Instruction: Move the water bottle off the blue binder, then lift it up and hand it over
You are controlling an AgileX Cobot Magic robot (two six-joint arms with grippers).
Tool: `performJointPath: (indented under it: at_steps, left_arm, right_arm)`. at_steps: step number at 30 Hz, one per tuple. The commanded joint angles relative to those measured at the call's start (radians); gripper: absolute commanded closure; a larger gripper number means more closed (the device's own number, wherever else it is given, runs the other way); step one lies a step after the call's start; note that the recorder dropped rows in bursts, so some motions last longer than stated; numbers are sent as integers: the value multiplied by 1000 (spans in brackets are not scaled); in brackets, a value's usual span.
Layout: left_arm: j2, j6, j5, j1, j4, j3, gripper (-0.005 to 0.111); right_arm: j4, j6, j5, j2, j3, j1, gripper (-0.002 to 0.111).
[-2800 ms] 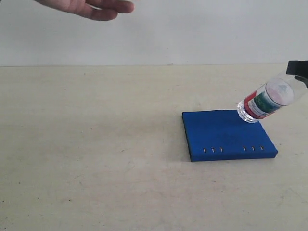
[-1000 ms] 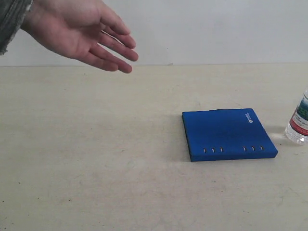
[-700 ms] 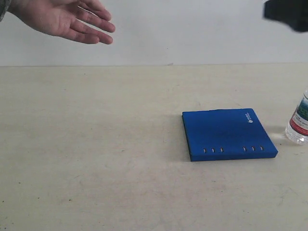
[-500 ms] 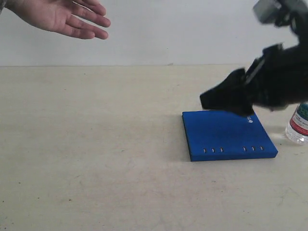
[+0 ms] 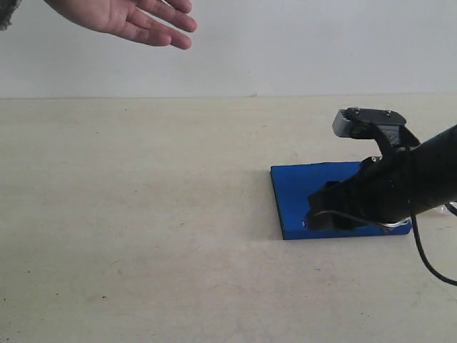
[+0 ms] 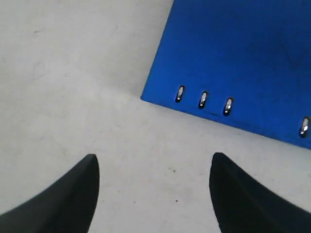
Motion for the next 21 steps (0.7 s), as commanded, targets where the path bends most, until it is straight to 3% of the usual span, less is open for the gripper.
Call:
performJointPath:
  at_steps: [1,4,7,10,13,21]
  left_arm:
    - [-3,-6,7,-6,-16,0,102]
    - [-3,-4,7,-6,-1,0,102]
    - [-3,-4,17,-6,-56,0,102]
    - [-3,5,111,-6,-77,0,102]
    - [14,121,221,-6,-77,0,102]
    - [273,414,214,-6,-226,0,102]
  right_arm:
    - [-53,-21,-141,0,2,0,50]
    - [-53,-87,-271,8,-14,0,50]
    - [-51,-38,-245,65,-86,0,50]
    - [-51,-28,-171,168,-206,0,50]
    - [-59,-28,-113,278,-358,0,50]
    - [-68,67,-130,514,-634,0,50]
